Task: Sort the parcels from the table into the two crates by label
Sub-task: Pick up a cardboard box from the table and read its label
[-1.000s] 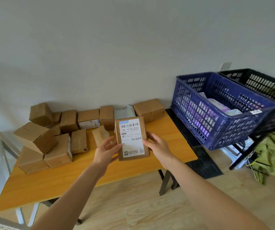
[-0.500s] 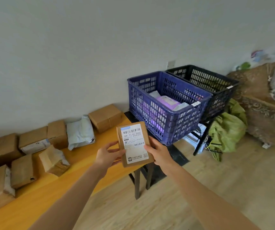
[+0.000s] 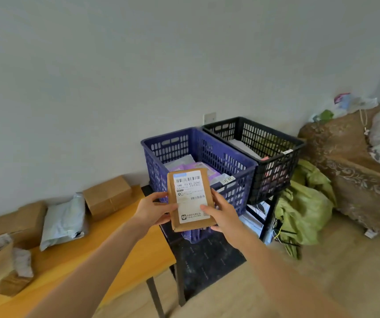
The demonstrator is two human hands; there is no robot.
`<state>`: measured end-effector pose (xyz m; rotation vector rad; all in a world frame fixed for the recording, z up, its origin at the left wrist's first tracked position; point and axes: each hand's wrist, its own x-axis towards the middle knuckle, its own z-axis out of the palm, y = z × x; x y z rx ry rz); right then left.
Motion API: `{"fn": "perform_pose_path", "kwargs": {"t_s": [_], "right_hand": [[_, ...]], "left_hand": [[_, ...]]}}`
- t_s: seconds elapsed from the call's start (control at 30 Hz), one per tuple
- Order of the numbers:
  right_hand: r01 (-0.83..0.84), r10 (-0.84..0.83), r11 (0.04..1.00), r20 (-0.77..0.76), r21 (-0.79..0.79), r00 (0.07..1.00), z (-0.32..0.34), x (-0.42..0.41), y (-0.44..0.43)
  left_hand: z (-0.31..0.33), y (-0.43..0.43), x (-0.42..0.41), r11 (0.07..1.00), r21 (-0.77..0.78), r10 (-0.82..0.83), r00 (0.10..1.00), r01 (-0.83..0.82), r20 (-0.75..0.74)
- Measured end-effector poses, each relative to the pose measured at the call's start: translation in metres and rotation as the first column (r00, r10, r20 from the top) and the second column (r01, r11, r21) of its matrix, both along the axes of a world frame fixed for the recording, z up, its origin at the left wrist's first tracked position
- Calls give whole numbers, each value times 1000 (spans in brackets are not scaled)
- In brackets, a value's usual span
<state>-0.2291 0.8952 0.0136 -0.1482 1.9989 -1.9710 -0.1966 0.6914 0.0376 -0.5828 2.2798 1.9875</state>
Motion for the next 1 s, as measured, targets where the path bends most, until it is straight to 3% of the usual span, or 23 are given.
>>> {"fn": "perform_pose_path", "kwargs": {"t_s": [0.3,0.67,1.0], "right_hand": [[63,-68,993,-49,-98,996,16,-92,46],[98,-110,988,-109,-115,988,22,-227,49],[83,-85,996,-76,-25,994,12,-339,0]], "left_hand": [[29,60,-81,998,3,67,996,-67,-64],[47,59,-202,1000,-2,-30,991,30,-132],[24,15,-310,989,69,136,982,-127,-134]]}}
